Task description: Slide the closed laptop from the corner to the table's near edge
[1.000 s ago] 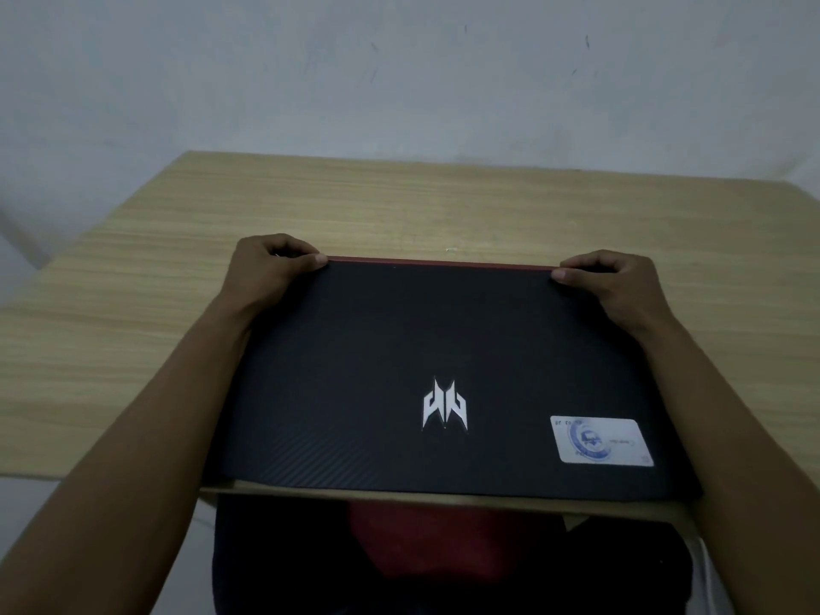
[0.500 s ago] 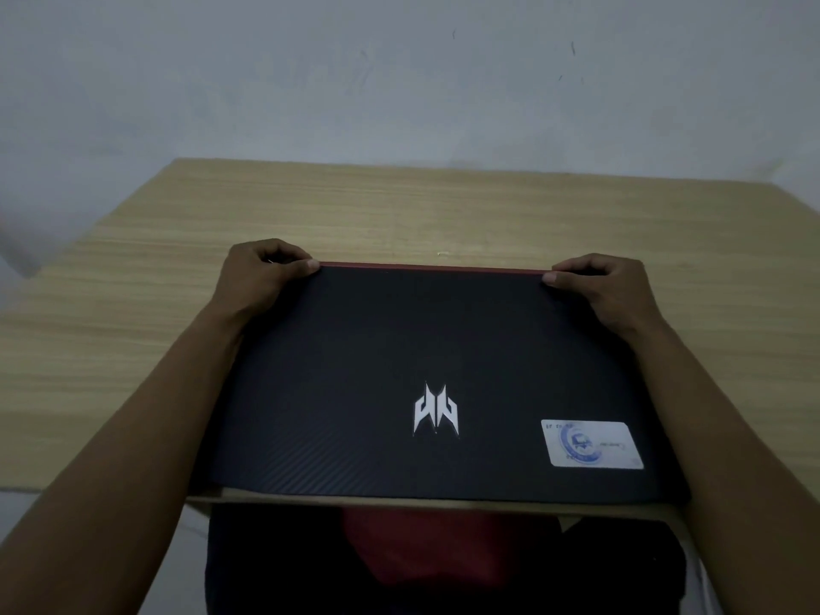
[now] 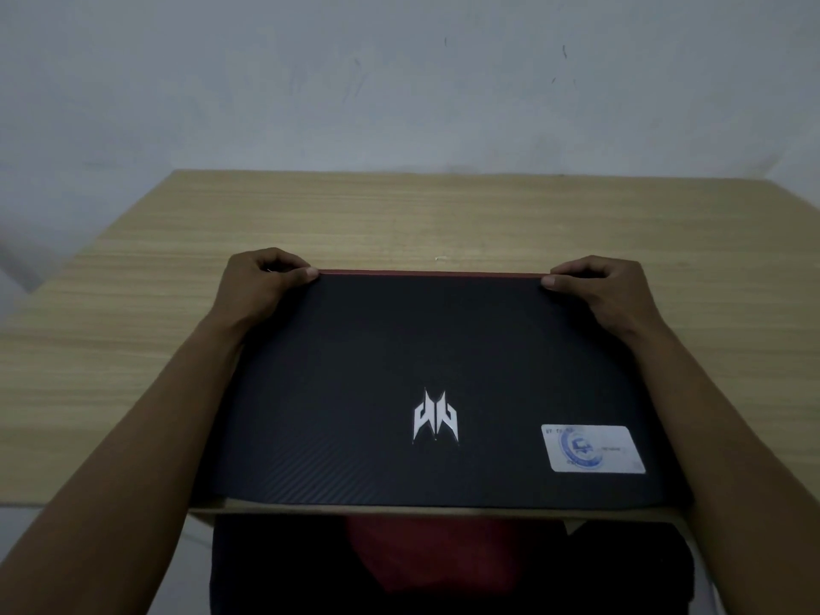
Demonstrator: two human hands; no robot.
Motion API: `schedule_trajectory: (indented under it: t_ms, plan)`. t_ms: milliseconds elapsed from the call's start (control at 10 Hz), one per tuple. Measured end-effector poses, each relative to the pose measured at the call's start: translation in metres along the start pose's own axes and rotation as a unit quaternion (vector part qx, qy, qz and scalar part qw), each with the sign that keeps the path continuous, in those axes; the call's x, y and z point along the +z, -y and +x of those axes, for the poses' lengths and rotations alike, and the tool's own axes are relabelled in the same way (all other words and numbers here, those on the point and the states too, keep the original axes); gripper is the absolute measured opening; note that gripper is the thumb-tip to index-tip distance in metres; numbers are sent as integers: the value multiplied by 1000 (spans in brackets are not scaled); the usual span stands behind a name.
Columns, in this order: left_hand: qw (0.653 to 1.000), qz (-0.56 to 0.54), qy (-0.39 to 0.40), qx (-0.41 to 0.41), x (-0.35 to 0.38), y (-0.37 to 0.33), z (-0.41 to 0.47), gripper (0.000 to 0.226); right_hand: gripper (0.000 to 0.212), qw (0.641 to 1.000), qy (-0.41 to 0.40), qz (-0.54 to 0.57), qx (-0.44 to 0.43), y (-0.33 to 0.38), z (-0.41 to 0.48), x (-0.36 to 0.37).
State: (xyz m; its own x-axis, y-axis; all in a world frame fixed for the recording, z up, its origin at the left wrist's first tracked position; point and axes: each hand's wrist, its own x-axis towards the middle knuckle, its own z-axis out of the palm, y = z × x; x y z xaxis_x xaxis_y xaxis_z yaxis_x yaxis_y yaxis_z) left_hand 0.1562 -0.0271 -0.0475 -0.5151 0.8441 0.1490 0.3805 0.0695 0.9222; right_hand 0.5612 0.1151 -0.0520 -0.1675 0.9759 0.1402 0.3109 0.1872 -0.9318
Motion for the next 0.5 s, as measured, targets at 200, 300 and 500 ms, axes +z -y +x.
schedule_trajectory:
  t_ms: [200, 300, 500]
  plan:
    - [1000, 24, 7, -2, -1, 2, 4, 6, 22, 1000, 8, -21, -16, -1, 2, -1]
    - [995, 95, 27, 8, 0, -2, 11, 7, 14, 999, 21, -46, -17, 1, 4, -2]
    - [971, 181, 73, 136, 19, -59, 26, 17, 18, 978, 72, -185, -59, 28, 13, 3]
